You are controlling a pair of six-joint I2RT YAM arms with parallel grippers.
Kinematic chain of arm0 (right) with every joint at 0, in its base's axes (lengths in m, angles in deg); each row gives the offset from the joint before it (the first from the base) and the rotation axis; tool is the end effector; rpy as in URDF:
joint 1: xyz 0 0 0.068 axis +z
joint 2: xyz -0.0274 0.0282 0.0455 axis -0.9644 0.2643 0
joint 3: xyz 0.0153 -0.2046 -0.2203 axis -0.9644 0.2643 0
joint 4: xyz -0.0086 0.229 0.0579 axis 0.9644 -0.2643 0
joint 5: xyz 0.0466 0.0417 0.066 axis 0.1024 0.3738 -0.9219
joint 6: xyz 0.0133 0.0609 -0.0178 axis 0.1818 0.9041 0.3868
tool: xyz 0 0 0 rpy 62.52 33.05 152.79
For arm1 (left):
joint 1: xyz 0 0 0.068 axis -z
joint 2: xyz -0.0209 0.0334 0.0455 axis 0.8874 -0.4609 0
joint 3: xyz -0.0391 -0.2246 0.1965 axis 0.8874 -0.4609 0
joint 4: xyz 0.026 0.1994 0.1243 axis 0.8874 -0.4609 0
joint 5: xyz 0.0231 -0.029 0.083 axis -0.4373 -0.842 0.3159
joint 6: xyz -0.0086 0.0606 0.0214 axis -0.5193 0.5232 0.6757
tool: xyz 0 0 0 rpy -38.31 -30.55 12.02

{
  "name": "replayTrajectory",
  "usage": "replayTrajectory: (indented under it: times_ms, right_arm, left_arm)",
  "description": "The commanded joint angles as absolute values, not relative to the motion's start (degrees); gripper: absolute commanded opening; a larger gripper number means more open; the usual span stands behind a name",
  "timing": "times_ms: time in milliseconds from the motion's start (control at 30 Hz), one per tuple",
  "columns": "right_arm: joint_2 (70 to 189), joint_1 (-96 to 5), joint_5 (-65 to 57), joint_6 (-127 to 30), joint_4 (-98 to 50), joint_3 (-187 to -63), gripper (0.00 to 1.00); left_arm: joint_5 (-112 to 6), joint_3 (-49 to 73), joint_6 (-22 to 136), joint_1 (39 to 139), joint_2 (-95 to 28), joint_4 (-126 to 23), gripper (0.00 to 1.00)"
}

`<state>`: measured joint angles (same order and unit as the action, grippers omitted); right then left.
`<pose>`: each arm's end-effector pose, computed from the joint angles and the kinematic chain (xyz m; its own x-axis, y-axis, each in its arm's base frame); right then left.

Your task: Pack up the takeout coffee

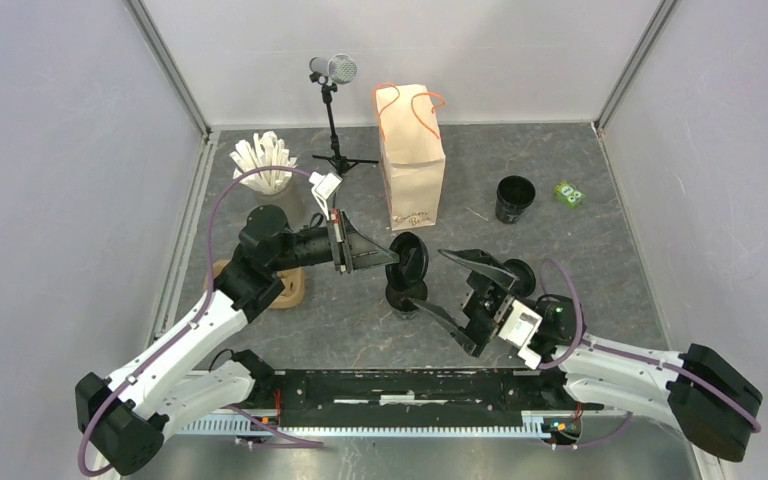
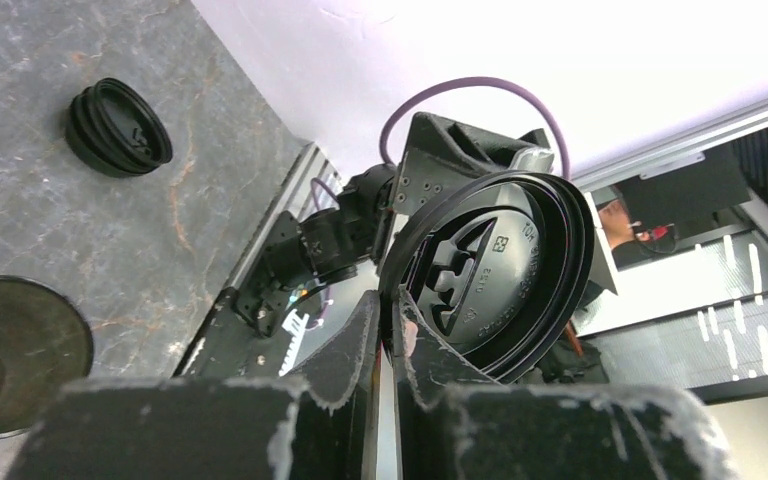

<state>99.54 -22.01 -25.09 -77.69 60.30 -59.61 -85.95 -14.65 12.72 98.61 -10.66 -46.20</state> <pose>0.0570 0.1148 0.3257 0.7305 0.4065 -0.5487 -0.6828 0.4414 -0.5822 0.1248 -0.1322 0.3786 -0.8110 -0.1814 -0.5562 0.5430 0.1204 -0.8310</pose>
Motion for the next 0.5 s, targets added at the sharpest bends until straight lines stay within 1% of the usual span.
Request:
replayTrajectory:
  times_ms: [0,133,467]
  right_arm:
    - [102.3,-19.6,-22.4,-83.3,70.0,-63.7,0.98]
    - [105.0,-18.7,-21.9,-85.1,69.8,-65.7,0.98]
    - [108.6,-17.0,-18.9,-88.4,71.3,-67.4,0.98]
  left_arm:
    - [-88.2,-15.6,6.8,98.3,-9.0,-39.7,0.13]
    - [-88.9,-16.9,4.4,98.3,-9.0,-36.9,0.14]
    - [-90.0,-18.0,4.1,98.3,-8.9,-37.5,0.14]
